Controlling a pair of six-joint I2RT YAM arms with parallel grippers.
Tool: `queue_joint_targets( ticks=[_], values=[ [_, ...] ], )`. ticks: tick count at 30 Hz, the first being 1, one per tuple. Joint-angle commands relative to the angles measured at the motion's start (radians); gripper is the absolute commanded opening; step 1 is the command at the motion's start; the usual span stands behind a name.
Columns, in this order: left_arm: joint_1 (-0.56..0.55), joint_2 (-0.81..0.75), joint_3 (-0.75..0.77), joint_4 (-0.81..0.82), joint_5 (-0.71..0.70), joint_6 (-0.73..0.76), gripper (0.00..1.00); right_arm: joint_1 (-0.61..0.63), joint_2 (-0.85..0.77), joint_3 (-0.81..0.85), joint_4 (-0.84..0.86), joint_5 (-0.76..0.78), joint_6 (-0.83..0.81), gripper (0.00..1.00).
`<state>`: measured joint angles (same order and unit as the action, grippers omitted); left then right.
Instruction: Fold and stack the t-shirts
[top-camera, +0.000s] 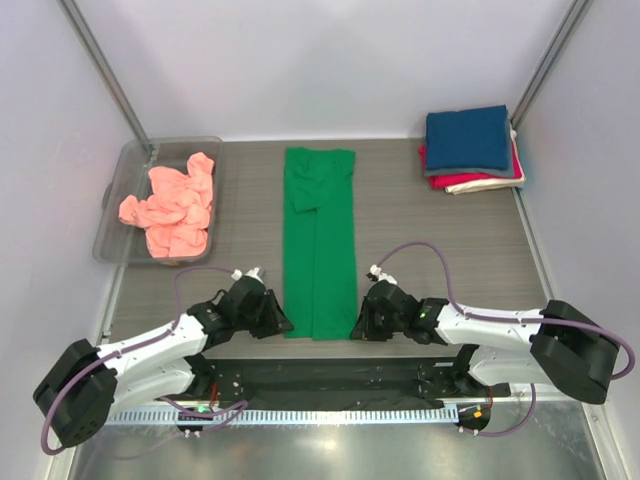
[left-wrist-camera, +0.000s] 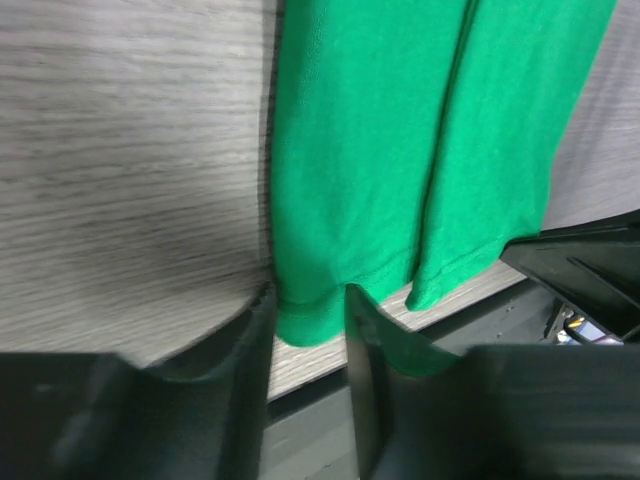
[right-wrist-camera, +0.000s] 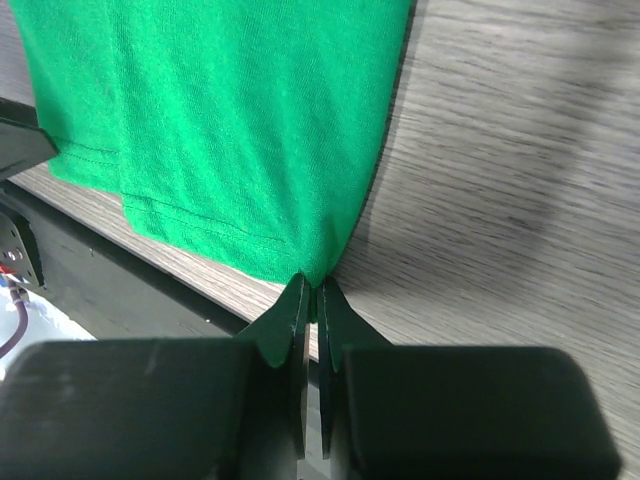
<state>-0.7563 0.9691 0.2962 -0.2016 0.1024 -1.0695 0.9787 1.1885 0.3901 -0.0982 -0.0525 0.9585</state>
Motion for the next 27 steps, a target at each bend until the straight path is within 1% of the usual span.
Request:
queue_joint_targets(
  ticks=[1,2,3,4,6,7,11,12,13,14,16,18,19,21,23,25,26,27],
  values=[
    [-0.029,0.023,-0.022,0.008,-0.017,0.002,0.26,0.005,-0.030,-0.014,-0.020,0.031,0.013,0.04],
    [-0.032,0.022,-0.025,0.007,-0.018,0.000,0.22,0.005,-0.035,-0.019,-0.020,0.029,0.016,0.01],
    [-0.040,0.017,-0.028,0.008,-0.021,-0.003,0.17,0.005,-0.046,-0.022,-0.023,0.028,0.019,0.01],
    [-0.043,0.011,-0.029,0.007,-0.021,-0.009,0.06,0.005,-0.052,-0.022,-0.024,0.026,0.022,0.01],
    [-0.061,-0.029,-0.019,-0.010,-0.024,-0.021,0.00,0.005,-0.076,-0.023,-0.040,0.025,0.026,0.01],
    [-0.069,-0.046,-0.008,-0.030,-0.030,-0.030,0.00,0.005,-0.085,-0.022,-0.049,0.023,0.032,0.01],
    [-0.103,-0.128,0.092,-0.235,-0.093,-0.055,0.01,0.006,-0.159,0.007,-0.127,0.048,0.040,0.01],
    [-0.104,-0.138,0.113,-0.267,-0.096,-0.046,0.01,0.006,-0.171,0.019,-0.139,0.055,0.037,0.01],
    [-0.103,-0.142,0.136,-0.300,-0.139,-0.038,0.01,0.006,-0.196,0.033,-0.155,0.092,0.034,0.01],
    [-0.104,-0.144,0.193,-0.355,-0.154,-0.032,0.01,0.005,-0.202,0.065,-0.188,0.104,0.023,0.01],
    [-0.104,-0.127,0.250,-0.398,-0.200,0.002,0.02,0.002,-0.196,0.111,-0.224,0.150,0.008,0.01],
    [-0.101,-0.078,0.332,-0.441,-0.223,0.038,0.02,-0.011,-0.173,0.185,-0.268,0.175,-0.027,0.01],
    [-0.101,-0.060,0.355,-0.449,-0.233,0.055,0.02,-0.030,-0.161,0.209,-0.276,0.178,-0.044,0.01],
    [-0.091,0.009,0.447,-0.478,-0.262,0.086,0.02,-0.063,-0.113,0.280,-0.294,0.172,-0.094,0.01],
    [-0.074,0.057,0.512,-0.498,-0.285,0.147,0.01,-0.132,-0.063,0.349,-0.304,0.149,-0.131,0.01],
    [-0.028,0.132,0.605,-0.504,-0.283,0.213,0.01,-0.188,-0.026,0.395,-0.304,0.114,-0.197,0.01],
    [-0.009,0.155,0.635,-0.503,-0.279,0.236,0.01,-0.242,-0.008,0.445,-0.305,0.105,-0.222,0.01],
    [0.032,0.205,0.696,-0.502,-0.261,0.256,0.01,-0.264,0.037,0.472,-0.307,0.094,-0.245,0.01]
  ],
)
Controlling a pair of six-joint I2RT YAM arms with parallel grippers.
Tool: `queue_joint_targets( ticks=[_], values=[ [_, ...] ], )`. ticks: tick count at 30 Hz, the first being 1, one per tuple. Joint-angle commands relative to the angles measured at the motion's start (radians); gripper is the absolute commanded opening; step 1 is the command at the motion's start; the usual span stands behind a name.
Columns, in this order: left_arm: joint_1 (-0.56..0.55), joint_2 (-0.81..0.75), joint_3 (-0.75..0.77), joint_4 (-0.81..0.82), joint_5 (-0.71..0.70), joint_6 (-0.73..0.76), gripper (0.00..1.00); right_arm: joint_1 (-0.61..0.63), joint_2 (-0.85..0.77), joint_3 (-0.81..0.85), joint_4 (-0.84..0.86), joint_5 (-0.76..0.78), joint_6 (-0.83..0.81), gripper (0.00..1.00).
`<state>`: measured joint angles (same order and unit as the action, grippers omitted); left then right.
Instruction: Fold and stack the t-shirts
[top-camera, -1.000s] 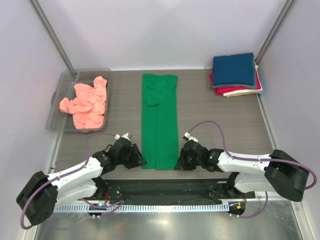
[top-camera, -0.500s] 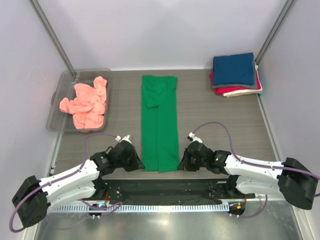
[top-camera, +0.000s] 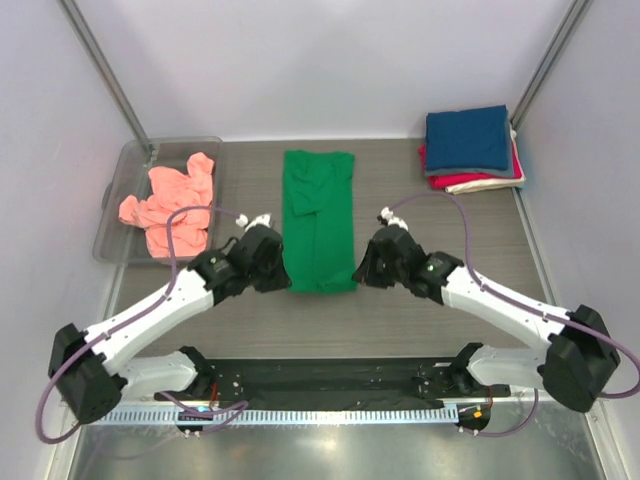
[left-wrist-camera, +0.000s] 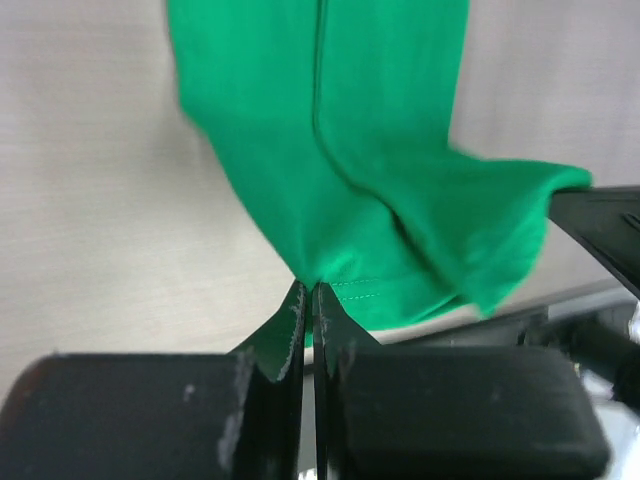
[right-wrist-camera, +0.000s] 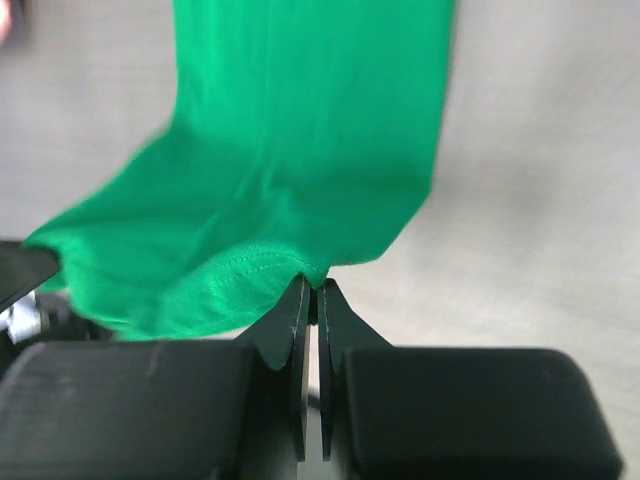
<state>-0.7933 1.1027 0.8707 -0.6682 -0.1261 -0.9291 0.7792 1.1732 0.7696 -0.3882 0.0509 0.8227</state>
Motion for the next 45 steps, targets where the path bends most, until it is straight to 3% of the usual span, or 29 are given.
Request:
queue_joint_targets(
  ticks=[1,11,25,29,33,34,37,38,40,41,44,45],
  values=[
    [0.089,0.098,0.149,-0.034,-0.023,0.136,0.01,-0.083,0.075,0.120,-0.017,-0.031,-0.150,0.01],
    [0.299,0.449,0.434,-0.021,0.069,0.323,0.02,-0.251,0.402,0.423,-0.021,-0.164,-0.306,0.01],
    [0.413,0.769,0.660,-0.004,0.203,0.371,0.02,-0.353,0.687,0.635,-0.023,-0.269,-0.352,0.01],
    [0.448,0.835,0.683,0.018,0.263,0.366,0.10,-0.363,0.732,0.663,-0.023,-0.263,-0.349,0.01],
    [0.476,0.949,0.822,-0.001,0.279,0.340,0.28,-0.380,0.807,0.738,-0.037,-0.250,-0.333,0.35],
    [0.483,1.023,0.882,-0.063,0.299,0.339,0.31,-0.392,0.857,0.813,-0.061,-0.250,-0.326,0.54],
    [0.508,1.140,1.201,-0.231,0.321,0.345,0.38,-0.440,0.931,0.968,-0.133,-0.263,-0.307,0.63],
    [0.517,1.204,1.385,-0.285,0.321,0.346,0.39,-0.448,0.948,1.052,-0.162,-0.266,-0.306,0.64],
    [0.516,1.224,1.511,-0.396,0.307,0.357,0.41,-0.472,0.939,1.099,-0.178,-0.283,-0.307,0.66],
    [0.516,1.186,1.516,-0.395,0.301,0.358,0.41,-0.472,0.904,1.102,-0.182,-0.281,-0.315,0.66],
    [0.516,1.047,1.268,-0.270,0.310,0.352,0.45,-0.474,0.829,0.991,-0.182,-0.286,-0.342,0.67],
    [0.516,0.937,1.075,-0.225,0.325,0.346,0.47,-0.472,0.774,0.941,-0.175,-0.292,-0.346,0.67]
  ],
)
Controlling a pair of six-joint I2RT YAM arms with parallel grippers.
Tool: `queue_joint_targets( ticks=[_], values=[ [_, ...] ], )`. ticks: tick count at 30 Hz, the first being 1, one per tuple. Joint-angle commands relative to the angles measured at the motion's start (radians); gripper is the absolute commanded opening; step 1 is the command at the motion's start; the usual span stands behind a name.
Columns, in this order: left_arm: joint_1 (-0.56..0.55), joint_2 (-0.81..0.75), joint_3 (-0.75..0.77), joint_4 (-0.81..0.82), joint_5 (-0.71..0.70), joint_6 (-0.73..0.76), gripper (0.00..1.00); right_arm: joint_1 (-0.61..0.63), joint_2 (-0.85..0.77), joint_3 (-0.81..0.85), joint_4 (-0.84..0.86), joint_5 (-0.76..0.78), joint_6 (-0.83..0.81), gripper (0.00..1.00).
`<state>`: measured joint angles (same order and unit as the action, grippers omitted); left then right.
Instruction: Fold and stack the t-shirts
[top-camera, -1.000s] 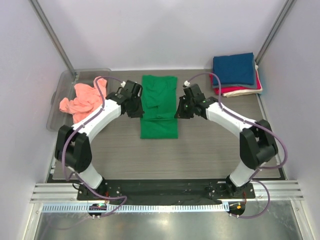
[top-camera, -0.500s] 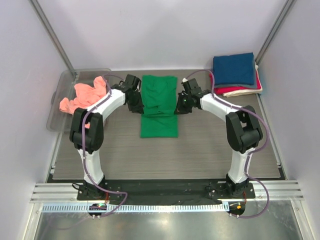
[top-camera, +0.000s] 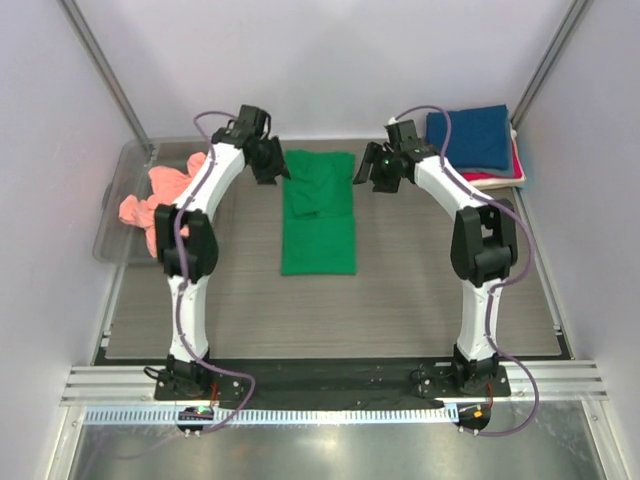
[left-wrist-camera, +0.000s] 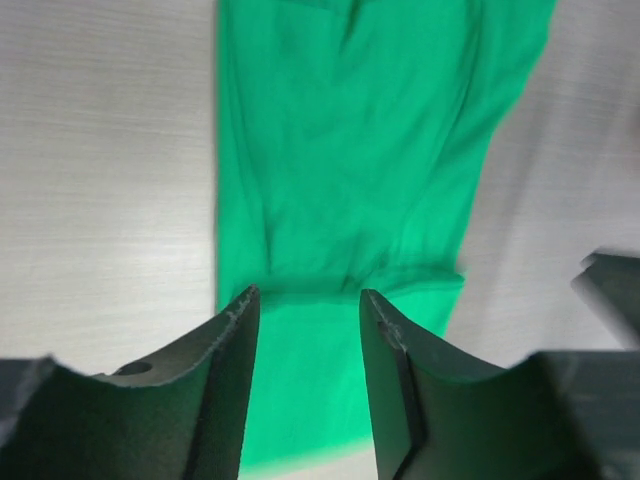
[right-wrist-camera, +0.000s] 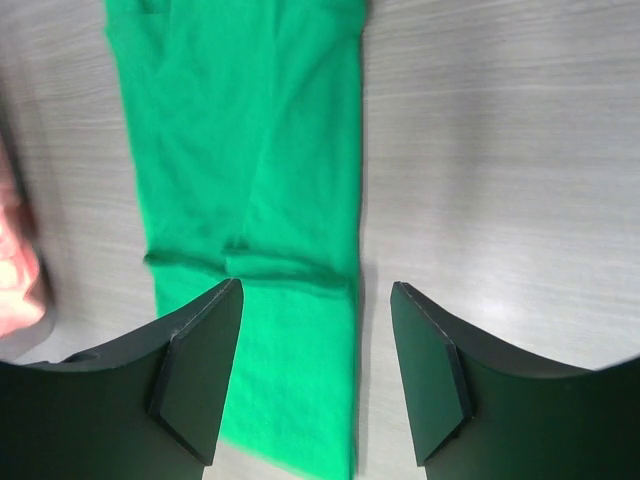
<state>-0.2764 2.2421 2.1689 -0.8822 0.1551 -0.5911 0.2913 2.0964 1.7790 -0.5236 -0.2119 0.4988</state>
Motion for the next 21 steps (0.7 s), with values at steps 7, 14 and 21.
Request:
queue_joint_targets(
  ticks=[7,14,21],
  values=[
    [-0.036,-0.536,-0.839,0.328,0.140,-0.048,0.47,0.049,-0.386,-0.597,0.151,-0.158,0.007,0.67],
    [-0.087,-0.711,-1.194,0.535,0.133,-0.130,0.47,0.069,-0.469,-0.885,0.316,-0.225,0.061,0.61],
    [-0.098,-0.710,-1.311,0.644,0.136,-0.159,0.47,0.108,-0.386,-0.915,0.395,-0.250,0.084,0.54]
  ],
)
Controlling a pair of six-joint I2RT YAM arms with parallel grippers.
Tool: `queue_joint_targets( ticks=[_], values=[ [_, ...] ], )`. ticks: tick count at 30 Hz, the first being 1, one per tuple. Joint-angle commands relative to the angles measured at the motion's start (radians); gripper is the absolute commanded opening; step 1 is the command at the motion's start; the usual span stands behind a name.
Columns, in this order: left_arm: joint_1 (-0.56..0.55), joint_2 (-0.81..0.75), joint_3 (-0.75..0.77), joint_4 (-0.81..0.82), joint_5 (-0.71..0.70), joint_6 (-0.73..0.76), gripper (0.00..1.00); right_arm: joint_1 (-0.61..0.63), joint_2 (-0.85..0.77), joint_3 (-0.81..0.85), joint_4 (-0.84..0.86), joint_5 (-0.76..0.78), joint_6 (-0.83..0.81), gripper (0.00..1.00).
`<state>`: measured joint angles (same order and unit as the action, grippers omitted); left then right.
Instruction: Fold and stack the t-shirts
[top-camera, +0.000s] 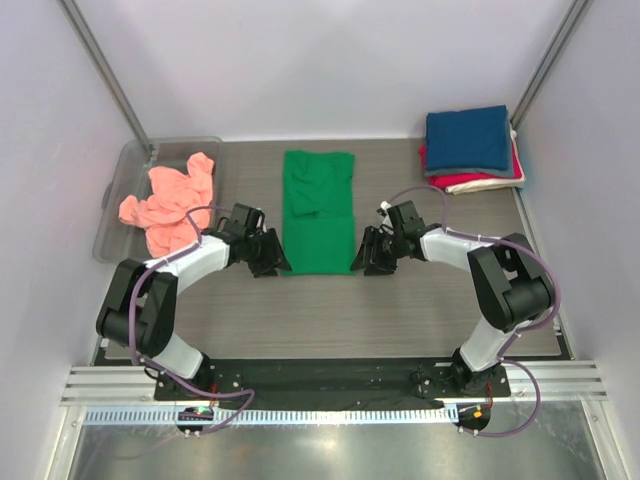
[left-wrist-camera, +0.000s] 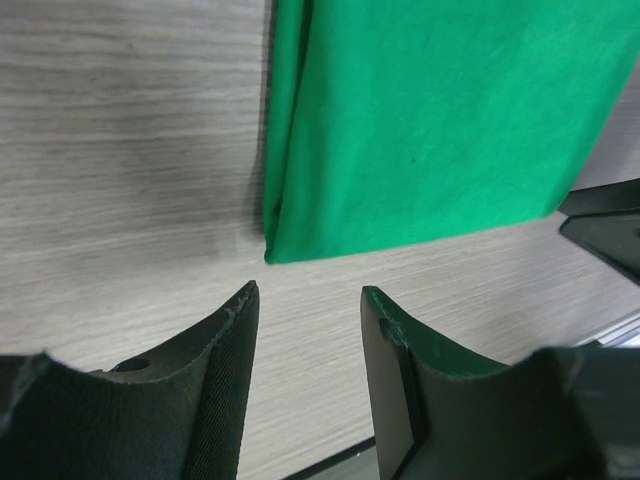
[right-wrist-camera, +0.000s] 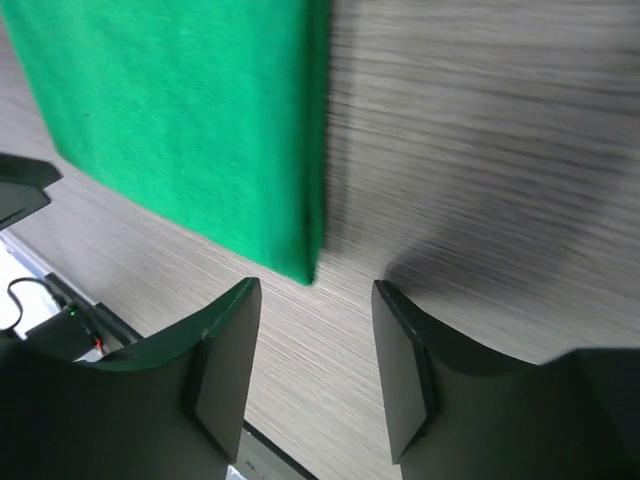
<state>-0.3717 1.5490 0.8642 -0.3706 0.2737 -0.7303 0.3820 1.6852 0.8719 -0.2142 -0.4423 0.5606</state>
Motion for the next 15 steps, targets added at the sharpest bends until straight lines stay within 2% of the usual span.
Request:
queue_joint_targets(
  ticks=[1,7,9,15],
  values=[
    [-0.004,-0.013,-0.010,0.136,0.018,-0.017,0.46,0.024,0.031,-0.005,0.088,-0.021,0.025,0.54],
    [-0.004,0.017,-0.033,0.163,0.010,-0.017,0.46,0.037,0.054,-0.008,0.113,-0.019,0.036,0.42],
    [-0.007,0.028,-0.039,0.173,0.012,-0.020,0.45,0.038,0.062,-0.011,0.119,-0.018,0.036,0.34],
    [-0.007,0.020,-0.073,0.180,-0.005,-0.023,0.44,0.038,0.082,-0.019,0.130,-0.019,0.038,0.27]
  ],
)
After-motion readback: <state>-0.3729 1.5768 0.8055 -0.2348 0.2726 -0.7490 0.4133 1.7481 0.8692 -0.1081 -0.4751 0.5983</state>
